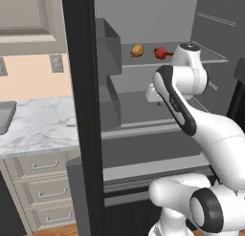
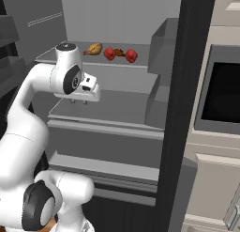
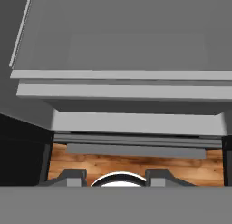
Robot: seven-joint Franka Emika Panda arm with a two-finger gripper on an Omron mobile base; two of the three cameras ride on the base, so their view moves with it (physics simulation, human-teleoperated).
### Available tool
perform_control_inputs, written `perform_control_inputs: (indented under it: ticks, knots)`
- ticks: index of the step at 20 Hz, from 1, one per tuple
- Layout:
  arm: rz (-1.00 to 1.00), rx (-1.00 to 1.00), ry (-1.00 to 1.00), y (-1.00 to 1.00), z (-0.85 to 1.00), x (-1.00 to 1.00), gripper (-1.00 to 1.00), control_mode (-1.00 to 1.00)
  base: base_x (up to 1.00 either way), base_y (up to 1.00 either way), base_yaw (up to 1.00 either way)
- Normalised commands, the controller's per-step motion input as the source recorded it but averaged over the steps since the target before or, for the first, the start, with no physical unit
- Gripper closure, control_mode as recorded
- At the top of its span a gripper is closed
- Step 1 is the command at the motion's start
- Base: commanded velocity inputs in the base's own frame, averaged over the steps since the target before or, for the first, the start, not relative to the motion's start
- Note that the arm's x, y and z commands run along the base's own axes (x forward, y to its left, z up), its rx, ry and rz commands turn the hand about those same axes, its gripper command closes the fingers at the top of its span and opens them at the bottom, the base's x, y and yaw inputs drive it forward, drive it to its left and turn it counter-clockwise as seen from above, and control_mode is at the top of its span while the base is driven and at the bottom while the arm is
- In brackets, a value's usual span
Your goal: Place one bell pepper and one chicken drumstick in each tupperware on the nearby counter, to pack two identical lunches.
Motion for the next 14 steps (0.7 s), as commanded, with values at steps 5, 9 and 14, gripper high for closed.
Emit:
perform_control_inputs:
  ticks: [5,9,14]
  knots:
    - [0.00,0.00,-0.15,-0.02,0.19,-0.21,-1.00,-1.00,0.00,0.00,0.00]
    - [0.00,-0.01,-0.33,0.00,0.31,-0.17,-1.00,-1.00,0.00,0.00,0.00]
    - [0.00,0.00,-0.32,-0.04,0.39,-0.02,-1.00,-1.00,0.00,0.00,0.00]
